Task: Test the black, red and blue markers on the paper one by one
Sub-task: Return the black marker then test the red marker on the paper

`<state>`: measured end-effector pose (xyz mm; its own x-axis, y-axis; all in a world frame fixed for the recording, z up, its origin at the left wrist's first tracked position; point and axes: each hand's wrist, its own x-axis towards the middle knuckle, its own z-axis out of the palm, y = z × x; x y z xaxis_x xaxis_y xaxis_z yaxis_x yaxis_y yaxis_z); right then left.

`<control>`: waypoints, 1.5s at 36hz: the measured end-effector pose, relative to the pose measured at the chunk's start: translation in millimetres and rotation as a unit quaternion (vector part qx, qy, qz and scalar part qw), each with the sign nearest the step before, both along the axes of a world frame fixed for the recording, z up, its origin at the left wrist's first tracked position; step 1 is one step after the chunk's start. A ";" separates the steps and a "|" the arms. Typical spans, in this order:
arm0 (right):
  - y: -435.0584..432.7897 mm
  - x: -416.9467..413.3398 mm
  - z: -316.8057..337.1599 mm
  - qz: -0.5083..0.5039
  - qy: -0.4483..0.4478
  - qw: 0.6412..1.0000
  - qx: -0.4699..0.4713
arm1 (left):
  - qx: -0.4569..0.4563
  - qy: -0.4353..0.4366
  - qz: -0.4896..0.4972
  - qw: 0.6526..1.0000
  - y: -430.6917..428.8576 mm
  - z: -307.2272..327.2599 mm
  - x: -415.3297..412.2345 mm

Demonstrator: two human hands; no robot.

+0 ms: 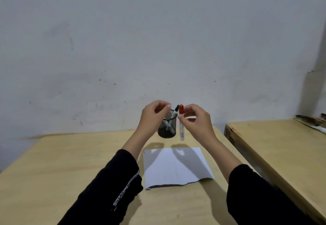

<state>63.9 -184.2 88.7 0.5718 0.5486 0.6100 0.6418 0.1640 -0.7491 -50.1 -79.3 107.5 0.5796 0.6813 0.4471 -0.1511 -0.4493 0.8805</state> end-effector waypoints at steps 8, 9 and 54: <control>-10.4 -21.9 -2.1 0.021 -0.093 0.995 -0.040 | 0.075 0.044 -0.030 0.996 -18.5 7.5 -26.1; -10.8 -23.5 -2.1 0.022 -0.107 0.993 -0.043 | 0.080 0.050 -0.028 0.995 -18.8 7.8 -28.0; 39.3 -28.0 -64.0 0.226 0.443 0.857 0.135 | -0.250 -0.119 -0.010 0.961 25.5 -82.0 -35.6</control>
<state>35.9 -144.9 24.7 0.6424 0.7435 0.1857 -0.3335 0.4894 -0.8058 -85.6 -53.8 25.5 0.5167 0.8353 0.1876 -0.3789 0.0266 0.9250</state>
